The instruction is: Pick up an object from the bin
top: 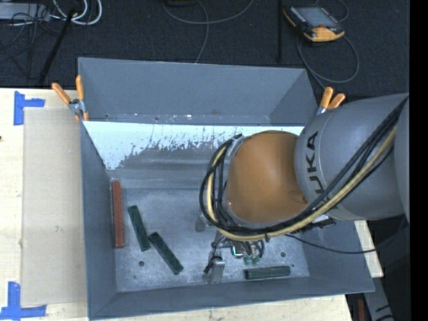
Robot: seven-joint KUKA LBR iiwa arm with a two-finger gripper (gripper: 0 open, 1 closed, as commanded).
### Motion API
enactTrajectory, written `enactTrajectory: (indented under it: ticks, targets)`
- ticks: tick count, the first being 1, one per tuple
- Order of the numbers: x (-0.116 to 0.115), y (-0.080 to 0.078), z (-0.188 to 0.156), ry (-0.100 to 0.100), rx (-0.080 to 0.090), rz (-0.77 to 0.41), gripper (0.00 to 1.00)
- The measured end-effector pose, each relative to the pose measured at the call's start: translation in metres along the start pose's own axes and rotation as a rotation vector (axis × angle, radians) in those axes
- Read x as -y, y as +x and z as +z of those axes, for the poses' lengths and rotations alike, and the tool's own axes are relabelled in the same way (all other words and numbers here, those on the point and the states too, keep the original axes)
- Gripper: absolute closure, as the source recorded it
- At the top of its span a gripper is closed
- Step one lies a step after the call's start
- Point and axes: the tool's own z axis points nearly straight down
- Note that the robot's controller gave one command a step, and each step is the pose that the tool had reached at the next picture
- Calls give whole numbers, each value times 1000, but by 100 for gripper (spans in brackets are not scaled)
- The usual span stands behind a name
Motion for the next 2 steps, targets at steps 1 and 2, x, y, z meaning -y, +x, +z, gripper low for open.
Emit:
enactTrajectory:
  ticks: [1, 2]
  targets:
    - [-63, -18, 94, -2, 3, 1, 0]
    - [-60, -20, 90, -1, 7, 8, 100]
